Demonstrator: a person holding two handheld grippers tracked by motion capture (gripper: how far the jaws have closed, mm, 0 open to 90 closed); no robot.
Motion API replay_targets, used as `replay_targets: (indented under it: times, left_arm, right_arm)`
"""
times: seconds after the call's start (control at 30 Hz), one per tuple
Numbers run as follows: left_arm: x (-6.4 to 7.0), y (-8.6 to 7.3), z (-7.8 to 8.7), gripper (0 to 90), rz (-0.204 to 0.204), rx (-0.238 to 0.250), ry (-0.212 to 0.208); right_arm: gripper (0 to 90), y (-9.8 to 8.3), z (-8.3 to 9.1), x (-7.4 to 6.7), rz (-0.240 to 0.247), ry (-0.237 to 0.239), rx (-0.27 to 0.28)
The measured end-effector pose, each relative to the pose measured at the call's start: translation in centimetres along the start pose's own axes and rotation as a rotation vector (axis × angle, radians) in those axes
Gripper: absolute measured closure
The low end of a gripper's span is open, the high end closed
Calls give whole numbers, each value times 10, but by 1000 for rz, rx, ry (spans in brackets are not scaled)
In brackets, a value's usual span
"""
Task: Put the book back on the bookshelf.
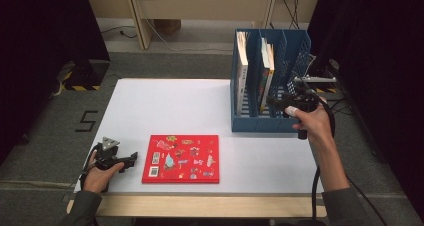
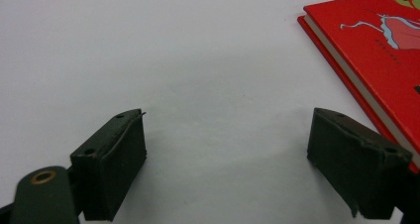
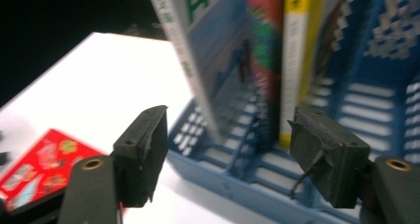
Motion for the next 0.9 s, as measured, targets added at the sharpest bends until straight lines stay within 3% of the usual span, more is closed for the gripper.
replay_targets:
  times: [0.13, 0.43, 0.57, 0.9]
  left_arm:
    - [0, 0, 0, 141, -2, -2, 0]
    - [0, 0, 0, 141, -2, -2, 0]
    - [0, 0, 0, 141, -2, -5, 0]
    - [0, 0, 0, 141, 1, -4, -3]
  right_arm:
    - [269, -14, -6, -12, -7, 36, 2]
    - [267, -31, -15, -26, -10, 52, 24]
    - [267, -37, -17, -30, 7, 34, 18]
    - [267, -59, -25, -43, -10, 76, 20]
Point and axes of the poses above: each handheld gripper's, and its own axes: z roughly backward along the jaws, y roughly out of its top, x roughly to its right, the point moved 6 cm from there along -z, roughly forward along the jaws, and after that the axes turned 10 degrees about z, right-handed, at the moved point
